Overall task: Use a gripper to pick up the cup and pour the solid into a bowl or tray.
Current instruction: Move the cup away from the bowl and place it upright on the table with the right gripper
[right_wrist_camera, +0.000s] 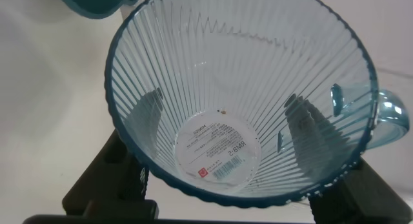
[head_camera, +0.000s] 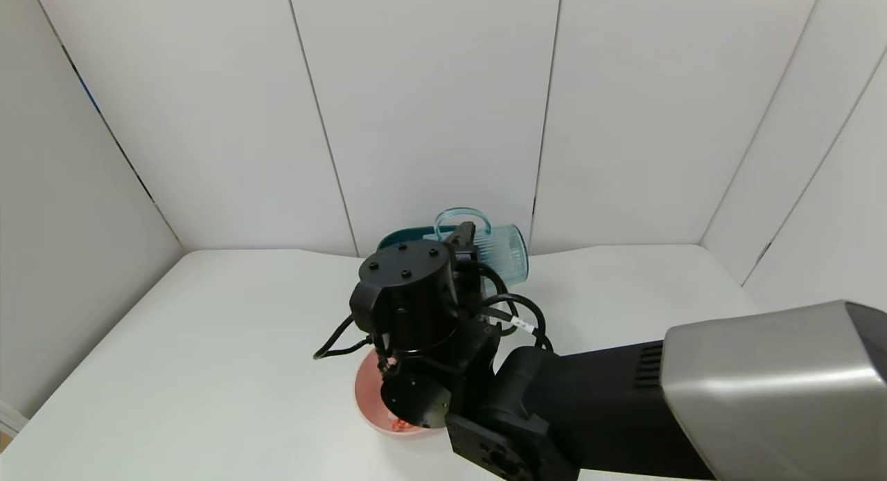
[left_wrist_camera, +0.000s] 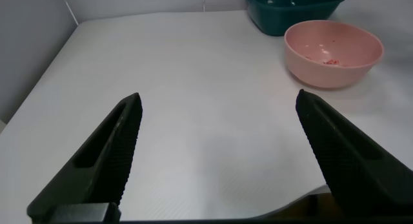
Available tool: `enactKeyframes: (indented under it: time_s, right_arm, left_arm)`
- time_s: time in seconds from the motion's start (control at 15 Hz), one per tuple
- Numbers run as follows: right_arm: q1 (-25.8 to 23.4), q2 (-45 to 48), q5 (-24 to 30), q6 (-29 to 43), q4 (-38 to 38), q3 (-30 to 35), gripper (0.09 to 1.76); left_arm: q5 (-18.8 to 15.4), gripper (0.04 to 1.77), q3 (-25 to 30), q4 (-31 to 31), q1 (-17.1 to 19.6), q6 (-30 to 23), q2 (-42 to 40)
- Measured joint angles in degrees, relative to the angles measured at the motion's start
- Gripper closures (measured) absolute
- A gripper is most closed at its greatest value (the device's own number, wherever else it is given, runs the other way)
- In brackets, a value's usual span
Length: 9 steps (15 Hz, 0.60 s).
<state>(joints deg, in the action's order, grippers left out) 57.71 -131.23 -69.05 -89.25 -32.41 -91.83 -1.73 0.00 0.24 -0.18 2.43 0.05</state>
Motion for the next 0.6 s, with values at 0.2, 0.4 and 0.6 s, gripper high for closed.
enactKeyframes:
  time_s: [0.2, 0.4, 0.6]
  right_arm:
    - [-1.34, 0.2, 0.09, 8.74, -0.09, -0.34, 0.51]
    - [-4.52, 0.09, 3.72, 20.22, -0.02, -0.61, 0.51]
    - [-7.52, -0.22, 8.41, 31.28, 0.28, -0.76, 0.51]
  left_arm:
    - [0.0, 0.09, 0.0, 0.02, 0.0, 0.0, 0.0]
    - [0.0, 0.09, 0.0, 0.02, 0.0, 0.0, 0.0]
    - [0.0, 0.09, 0.0, 0.02, 0.0, 0.0, 0.0]
